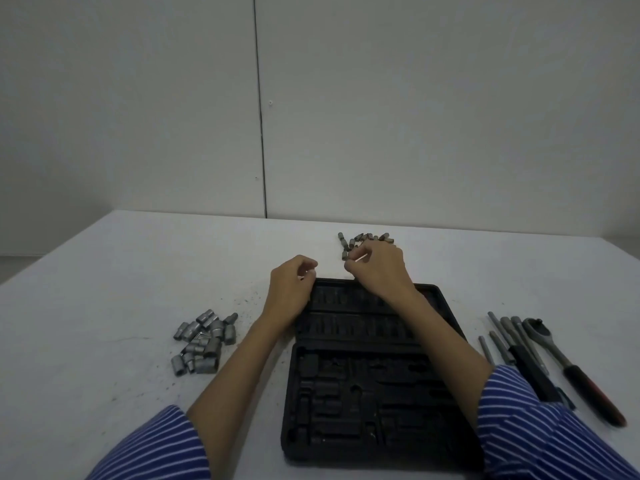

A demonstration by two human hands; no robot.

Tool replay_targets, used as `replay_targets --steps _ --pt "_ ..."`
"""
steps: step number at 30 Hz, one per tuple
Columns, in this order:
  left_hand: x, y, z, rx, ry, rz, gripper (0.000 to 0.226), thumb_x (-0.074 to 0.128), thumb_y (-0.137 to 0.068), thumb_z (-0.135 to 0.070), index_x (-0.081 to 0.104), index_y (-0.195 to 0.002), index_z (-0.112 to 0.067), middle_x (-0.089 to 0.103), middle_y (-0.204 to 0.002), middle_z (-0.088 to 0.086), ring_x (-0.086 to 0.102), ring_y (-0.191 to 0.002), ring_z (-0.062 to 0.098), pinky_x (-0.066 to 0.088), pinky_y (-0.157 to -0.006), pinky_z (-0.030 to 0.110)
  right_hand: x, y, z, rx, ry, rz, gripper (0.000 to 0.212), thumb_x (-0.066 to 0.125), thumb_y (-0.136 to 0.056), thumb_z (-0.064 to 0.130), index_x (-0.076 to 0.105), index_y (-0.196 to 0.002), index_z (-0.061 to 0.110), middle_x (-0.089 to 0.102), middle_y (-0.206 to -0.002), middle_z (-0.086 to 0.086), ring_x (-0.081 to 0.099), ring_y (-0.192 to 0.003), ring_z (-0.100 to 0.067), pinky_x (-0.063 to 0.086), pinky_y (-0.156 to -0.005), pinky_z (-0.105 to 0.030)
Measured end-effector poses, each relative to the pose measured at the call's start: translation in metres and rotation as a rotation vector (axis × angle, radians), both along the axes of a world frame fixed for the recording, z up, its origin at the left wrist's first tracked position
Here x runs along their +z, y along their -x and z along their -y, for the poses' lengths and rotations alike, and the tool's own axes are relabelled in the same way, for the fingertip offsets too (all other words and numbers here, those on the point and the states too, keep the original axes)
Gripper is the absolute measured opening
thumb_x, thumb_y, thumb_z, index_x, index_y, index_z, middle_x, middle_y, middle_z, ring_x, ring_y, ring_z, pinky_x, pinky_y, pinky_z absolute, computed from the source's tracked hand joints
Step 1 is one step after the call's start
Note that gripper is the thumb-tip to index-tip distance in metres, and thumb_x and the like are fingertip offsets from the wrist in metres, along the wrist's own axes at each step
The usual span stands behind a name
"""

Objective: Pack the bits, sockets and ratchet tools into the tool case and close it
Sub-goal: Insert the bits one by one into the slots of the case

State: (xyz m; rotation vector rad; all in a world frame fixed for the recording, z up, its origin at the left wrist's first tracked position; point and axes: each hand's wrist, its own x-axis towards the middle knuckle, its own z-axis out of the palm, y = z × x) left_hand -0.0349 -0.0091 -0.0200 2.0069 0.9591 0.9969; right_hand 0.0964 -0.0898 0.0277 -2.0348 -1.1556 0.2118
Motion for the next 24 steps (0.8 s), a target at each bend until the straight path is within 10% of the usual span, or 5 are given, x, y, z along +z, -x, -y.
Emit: replay_targets --steps 12,24 --pt "-0.011 0.006 0.008 0.039 -0.041 0.004 0.02 0.048 -0.091 -0.001 0.064 -0.104 -0.005 0.066 -0.103 0.006 0.055 -0.089 0.009 0.036 -0.07 0.002 -0.027 0.025 0.018 0.077 -0.057 -0.045 0.01 0.067 -0.08 0.021 0.069 -0.086 0.014 0.06 -0.067 0.009 0.054 -0.065 0.003 0.037 -0.056 0.001" --pt "-0.013 0.007 0.006 0.03 -0.078 -0.052 0.022 0.047 -0.091 -0.002 0.066 -0.1 -0.006 0.068 -0.101 0.006 0.059 -0.093 0.015 0.039 -0.08 0.016 -0.036 0.033 0.018 0.159 -0.143 0.041 0.011 0.068 -0.083 0.022 0.07 -0.088 0.012 0.068 -0.077 0.003 0.061 -0.069 -0.003 0.051 -0.069 -0.013"
